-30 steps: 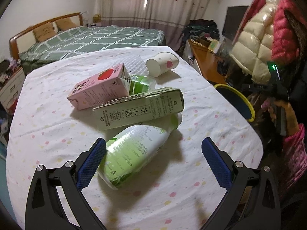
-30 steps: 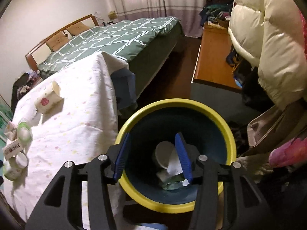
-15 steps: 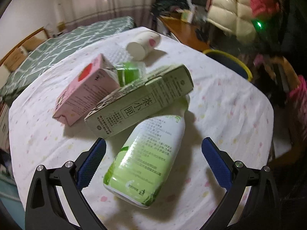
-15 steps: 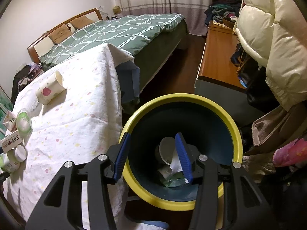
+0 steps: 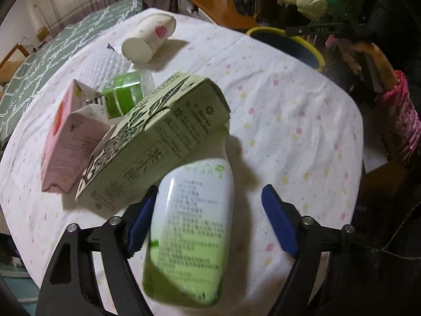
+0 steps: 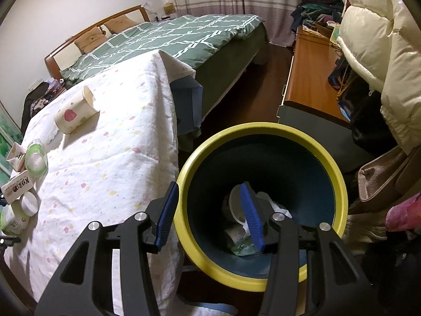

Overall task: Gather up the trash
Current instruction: 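Grasp the white-green plastic bottle with the left tool and lift it, then carry the bottle over the yellow bin and release it with the left tool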

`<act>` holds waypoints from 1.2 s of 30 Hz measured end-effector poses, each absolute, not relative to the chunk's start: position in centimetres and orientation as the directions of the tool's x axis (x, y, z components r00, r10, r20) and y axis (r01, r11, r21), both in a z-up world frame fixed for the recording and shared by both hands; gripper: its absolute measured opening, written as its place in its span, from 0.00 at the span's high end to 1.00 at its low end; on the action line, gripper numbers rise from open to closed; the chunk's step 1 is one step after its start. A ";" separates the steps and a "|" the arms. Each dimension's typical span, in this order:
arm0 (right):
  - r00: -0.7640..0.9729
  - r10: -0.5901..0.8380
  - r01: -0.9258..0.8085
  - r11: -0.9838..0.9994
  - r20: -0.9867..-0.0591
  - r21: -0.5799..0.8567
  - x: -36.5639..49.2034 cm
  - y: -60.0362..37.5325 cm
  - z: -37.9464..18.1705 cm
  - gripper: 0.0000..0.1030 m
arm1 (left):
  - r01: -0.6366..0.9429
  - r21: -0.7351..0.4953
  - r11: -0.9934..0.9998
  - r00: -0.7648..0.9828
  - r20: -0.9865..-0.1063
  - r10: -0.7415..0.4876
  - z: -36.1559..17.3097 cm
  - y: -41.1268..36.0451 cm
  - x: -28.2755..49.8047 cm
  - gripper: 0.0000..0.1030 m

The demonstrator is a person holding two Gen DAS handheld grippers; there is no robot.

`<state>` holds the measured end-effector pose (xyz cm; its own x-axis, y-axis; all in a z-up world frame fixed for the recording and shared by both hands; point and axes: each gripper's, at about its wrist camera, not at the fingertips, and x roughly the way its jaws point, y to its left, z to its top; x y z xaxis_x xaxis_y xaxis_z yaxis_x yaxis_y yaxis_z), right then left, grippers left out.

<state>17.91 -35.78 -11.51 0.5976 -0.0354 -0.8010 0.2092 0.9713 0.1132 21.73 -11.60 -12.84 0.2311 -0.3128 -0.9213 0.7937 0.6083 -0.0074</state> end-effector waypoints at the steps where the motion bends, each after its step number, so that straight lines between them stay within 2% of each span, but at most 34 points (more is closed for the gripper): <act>1: 0.597 -0.033 0.208 0.971 -0.801 0.116 17.8 -35.8 -11.6 0.55 | 0.793 -0.004 0.609 0.227 -0.926 -0.301 -13.1 -11.8 22.0 0.30; 4: 0.597 -0.030 0.208 0.971 -0.802 0.119 17.7 -36.0 -11.8 0.55 | 0.790 0.001 0.613 0.214 -0.938 -0.274 -13.5 -12.2 22.5 0.38; 7: 0.598 -0.029 0.213 0.969 -0.801 0.124 17.4 -36.4 -12.0 0.55 | 0.786 -0.015 0.619 0.194 -0.943 -0.269 -13.5 -12.1 22.6 0.50; 12: 0.601 -0.023 0.214 0.968 -0.799 0.133 17.0 -36.7 -12.2 0.55 | 0.790 -0.024 0.612 0.179 -0.947 -0.267 -13.5 -12.2 21.2 0.50; 22: 0.613 0.004 0.192 0.969 -0.790 0.154 16.3 -36.3 -12.2 0.55 | 0.815 -0.080 0.574 0.151 -0.927 -0.344 -13.1 -14.1 16.4 0.50; 30: 0.651 -0.021 0.213 0.964 -0.758 0.156 13.9 -37.2 -10.6 0.55 | 0.843 -0.066 0.533 0.166 -0.912 -0.376 -11.3 -17.8 16.9 0.50; 36: 0.674 -0.078 0.258 0.957 -0.734 0.134 10.6 -38.7 -9.4 0.55 | 0.877 -0.056 0.478 0.167 -0.896 -0.411 -9.8 -23.5 18.7 0.50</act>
